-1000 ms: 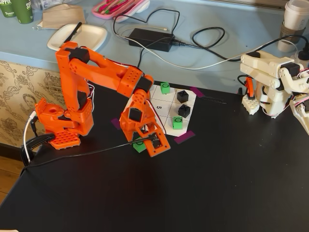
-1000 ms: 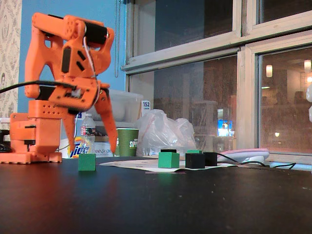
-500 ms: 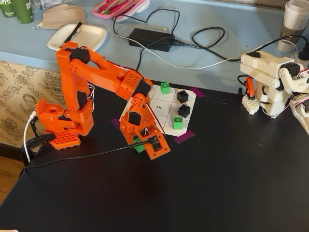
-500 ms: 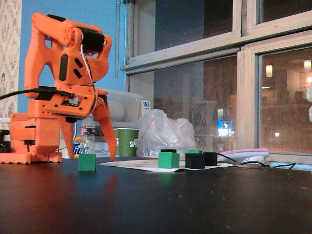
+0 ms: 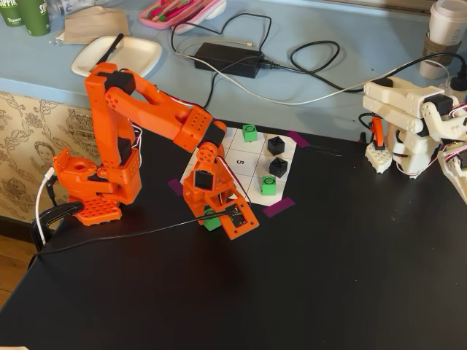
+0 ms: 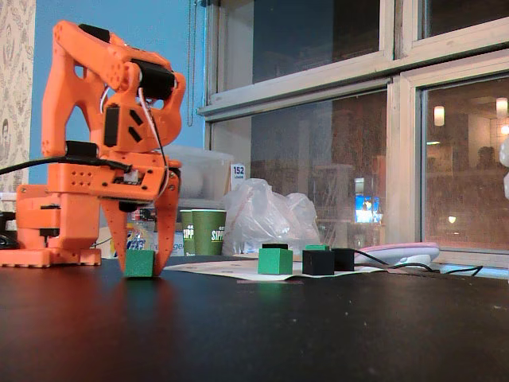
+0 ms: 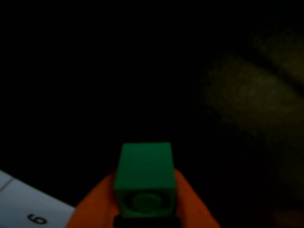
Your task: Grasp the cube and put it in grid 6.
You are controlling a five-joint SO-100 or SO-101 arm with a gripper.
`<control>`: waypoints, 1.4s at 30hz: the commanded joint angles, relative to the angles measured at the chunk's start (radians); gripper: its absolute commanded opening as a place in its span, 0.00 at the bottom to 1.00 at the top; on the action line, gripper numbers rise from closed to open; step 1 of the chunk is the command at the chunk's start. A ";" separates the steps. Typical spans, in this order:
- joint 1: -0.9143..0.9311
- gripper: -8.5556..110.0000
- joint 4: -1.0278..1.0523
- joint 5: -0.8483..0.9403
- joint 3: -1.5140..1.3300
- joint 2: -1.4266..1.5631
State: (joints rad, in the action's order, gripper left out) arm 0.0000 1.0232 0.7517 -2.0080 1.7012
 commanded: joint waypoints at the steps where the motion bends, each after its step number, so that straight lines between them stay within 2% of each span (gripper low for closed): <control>1: -0.043 0.07 0.041 -0.040 0.066 0.055; 11: -0.279 0.07 0.298 -0.186 0.350 0.143; 16: -0.417 0.07 0.345 -0.244 0.428 0.107; 21: -0.476 0.07 0.311 -0.291 0.416 0.051; 42: -0.445 0.07 0.083 -0.307 0.160 -0.006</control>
State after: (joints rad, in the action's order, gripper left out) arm -0.4449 1.1259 0.4541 -1.8484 1.6889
